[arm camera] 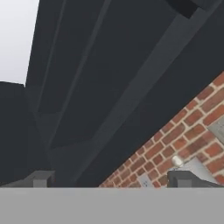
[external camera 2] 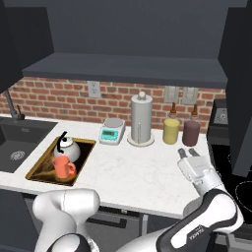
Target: Pick the kettle from the counter and place it on the tray. Then pick the mug from the cabinet and place it on the tray. Then close the cabinet doors.
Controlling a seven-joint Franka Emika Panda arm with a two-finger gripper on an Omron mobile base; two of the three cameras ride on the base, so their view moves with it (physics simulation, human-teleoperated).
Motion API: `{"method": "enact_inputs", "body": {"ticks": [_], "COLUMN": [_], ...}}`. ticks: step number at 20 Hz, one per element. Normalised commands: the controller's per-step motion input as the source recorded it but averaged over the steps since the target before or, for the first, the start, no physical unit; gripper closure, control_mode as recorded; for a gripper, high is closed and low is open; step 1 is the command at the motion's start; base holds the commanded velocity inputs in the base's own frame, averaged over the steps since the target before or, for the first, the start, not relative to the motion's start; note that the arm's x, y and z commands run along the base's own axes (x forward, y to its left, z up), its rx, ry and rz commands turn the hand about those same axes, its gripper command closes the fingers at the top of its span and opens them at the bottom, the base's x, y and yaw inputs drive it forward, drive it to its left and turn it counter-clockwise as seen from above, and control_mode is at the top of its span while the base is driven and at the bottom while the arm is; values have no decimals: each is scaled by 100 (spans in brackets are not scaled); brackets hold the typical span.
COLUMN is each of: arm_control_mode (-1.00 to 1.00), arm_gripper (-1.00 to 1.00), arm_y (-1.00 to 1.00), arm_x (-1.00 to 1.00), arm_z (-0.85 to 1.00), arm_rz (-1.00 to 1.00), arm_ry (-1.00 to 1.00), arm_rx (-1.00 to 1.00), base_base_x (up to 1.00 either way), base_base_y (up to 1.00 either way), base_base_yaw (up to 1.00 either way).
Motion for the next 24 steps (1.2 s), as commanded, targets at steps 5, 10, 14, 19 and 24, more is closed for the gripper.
{"method": "enact_inputs", "body": {"ticks": [5,10,14,19,24], "arm_control_mode": [-100,-100,-100,-100,-100], "arm_gripper": [-100,-100,-100,-100,-100], "arm_y": [-25,-25,-25,-24,-20], "arm_x": [0,0,0,0,6], "arm_z": [23,18,6,7,21], "arm_rz": [0,0,0,0,0], "arm_ry": [-6,-4,-13,-10,-3], "arm_rx": [7,9,13,6,8], "base_base_x": [0,0,0,0,0], "base_base_y": [0,0,0,0,0], "base_base_yaw": [0,0,0,0,0]}}
